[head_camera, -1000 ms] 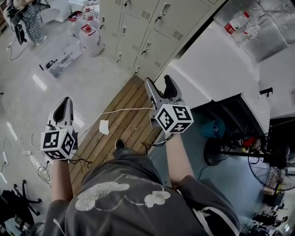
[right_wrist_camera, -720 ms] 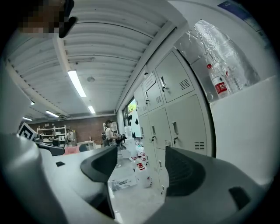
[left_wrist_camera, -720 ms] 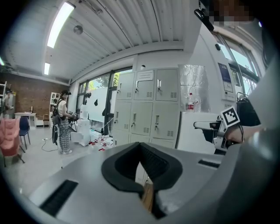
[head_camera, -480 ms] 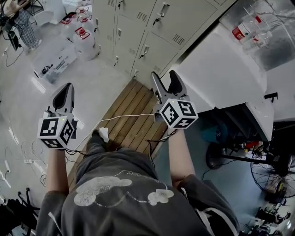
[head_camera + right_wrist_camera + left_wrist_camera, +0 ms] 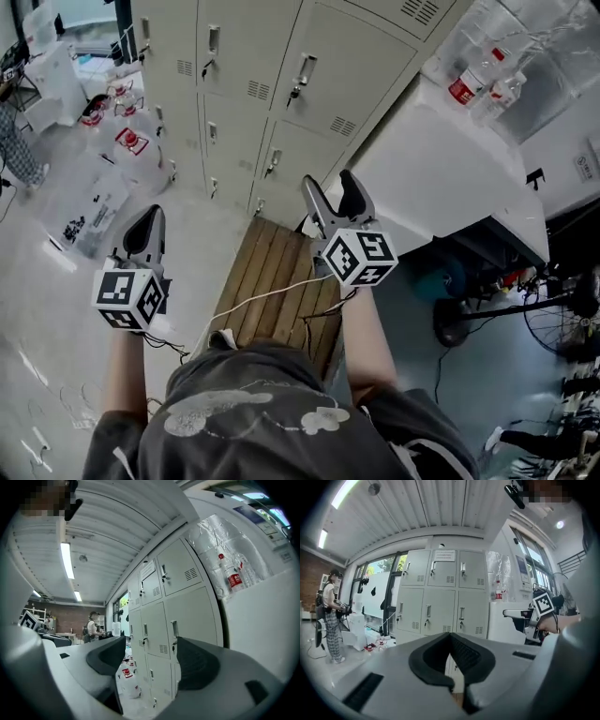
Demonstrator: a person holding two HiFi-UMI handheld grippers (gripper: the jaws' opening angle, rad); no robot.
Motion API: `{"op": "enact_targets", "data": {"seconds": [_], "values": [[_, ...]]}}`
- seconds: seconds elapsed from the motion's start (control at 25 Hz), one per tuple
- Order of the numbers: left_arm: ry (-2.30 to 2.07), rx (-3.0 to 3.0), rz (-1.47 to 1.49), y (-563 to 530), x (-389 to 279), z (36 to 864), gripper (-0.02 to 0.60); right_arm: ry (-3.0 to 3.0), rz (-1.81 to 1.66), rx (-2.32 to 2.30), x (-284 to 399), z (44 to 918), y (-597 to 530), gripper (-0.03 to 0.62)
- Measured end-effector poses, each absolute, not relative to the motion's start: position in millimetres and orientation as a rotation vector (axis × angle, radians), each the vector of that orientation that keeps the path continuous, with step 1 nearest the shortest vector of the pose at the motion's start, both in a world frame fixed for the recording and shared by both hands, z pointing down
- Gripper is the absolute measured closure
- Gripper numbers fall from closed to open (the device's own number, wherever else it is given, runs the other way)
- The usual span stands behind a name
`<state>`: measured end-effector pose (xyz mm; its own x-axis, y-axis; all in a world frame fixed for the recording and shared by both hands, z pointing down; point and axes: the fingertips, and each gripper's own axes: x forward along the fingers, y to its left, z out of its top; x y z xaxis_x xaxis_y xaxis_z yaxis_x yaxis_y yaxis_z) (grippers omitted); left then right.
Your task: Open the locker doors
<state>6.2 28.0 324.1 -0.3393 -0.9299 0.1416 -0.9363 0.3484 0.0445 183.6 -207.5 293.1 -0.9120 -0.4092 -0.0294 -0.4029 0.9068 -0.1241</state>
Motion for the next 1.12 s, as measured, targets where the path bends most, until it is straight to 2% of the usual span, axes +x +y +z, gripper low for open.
{"op": "enact_targets", "data": {"seconds": [0.48,0.96,1.12], "values": [[-2.441,1.999,0.030,-30.7,-60.4,256.6,0.572,2.894,0.123,-0.696,111.0,206.9,-215.4,0.266],[-2.492,2.079,0.008,-153.6,-94.0,170.4,0.573,2.755,0.242,-0.537,51.9,69.7,-311.2,0.267],[-2.565,2.093,0.114,-191.8,-99.2,146.0,0.573,2.740,0.294,-0.476,28.2,29.3,-338.4,0.267]]}}
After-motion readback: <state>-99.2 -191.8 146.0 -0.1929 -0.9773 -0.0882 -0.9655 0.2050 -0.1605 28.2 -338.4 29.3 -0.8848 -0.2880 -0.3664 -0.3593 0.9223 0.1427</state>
